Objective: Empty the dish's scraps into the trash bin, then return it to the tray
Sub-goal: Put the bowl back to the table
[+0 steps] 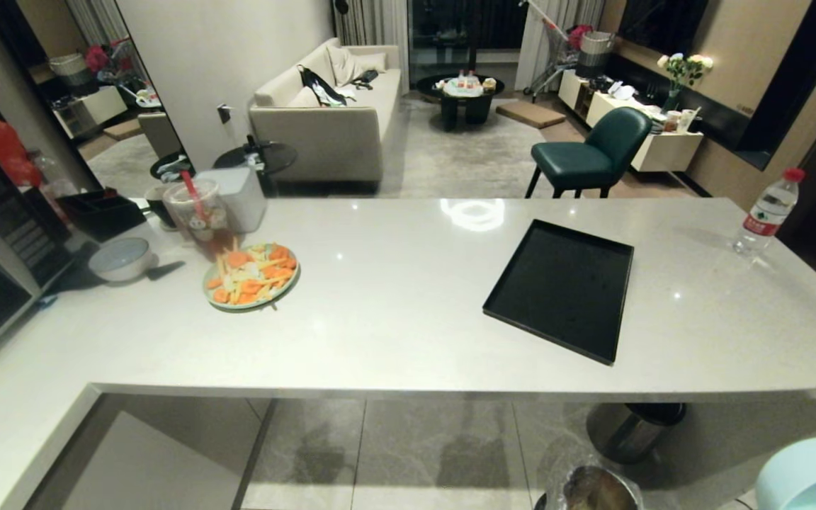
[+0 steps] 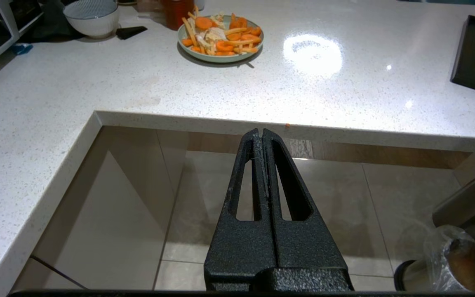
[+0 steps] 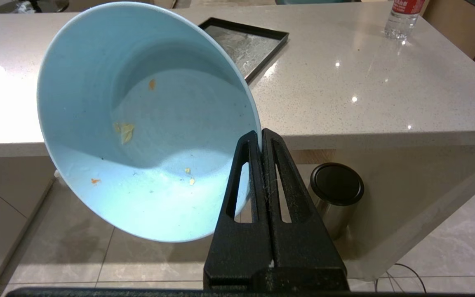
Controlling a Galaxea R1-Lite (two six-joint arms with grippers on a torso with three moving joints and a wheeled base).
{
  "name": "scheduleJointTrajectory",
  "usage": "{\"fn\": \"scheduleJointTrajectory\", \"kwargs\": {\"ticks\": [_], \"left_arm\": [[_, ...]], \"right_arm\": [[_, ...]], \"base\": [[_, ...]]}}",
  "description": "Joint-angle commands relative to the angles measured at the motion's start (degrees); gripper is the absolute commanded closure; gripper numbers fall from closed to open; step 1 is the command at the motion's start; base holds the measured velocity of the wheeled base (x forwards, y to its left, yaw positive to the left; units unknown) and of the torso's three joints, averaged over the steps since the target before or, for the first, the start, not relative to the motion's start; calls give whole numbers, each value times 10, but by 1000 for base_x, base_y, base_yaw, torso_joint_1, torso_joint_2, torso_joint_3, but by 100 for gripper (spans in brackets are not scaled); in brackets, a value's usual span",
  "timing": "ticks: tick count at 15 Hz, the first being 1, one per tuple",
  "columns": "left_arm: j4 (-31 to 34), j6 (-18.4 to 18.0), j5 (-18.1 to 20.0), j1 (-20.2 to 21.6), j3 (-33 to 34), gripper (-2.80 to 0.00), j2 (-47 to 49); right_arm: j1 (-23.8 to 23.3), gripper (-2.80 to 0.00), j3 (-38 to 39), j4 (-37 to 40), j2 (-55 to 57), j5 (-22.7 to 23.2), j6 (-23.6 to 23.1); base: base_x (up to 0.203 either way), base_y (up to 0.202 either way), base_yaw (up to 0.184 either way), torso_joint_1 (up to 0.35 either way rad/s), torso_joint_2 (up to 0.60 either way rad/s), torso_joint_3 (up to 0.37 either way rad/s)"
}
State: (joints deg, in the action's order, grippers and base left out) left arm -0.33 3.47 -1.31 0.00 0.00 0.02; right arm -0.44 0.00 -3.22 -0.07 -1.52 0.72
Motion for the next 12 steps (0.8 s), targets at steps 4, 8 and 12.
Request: {"fn": "scheduleJointTrajectory", "kwargs": {"ticks": [4,8,12], "left_arm": [[0,0,0,-1,0,0,1],[0,0,0,0,0,0,1],[0,0,0,0,0,0,1]], "right_arm": [[0,0,0,0,1,-2,14],[0,0,0,0,1,-2,14],[0,0,0,0,1,-2,9]], "base": [[0,0,0,0,0,0],[0,0,0,0,0,0],[0,0,0,0,0,0]]}}
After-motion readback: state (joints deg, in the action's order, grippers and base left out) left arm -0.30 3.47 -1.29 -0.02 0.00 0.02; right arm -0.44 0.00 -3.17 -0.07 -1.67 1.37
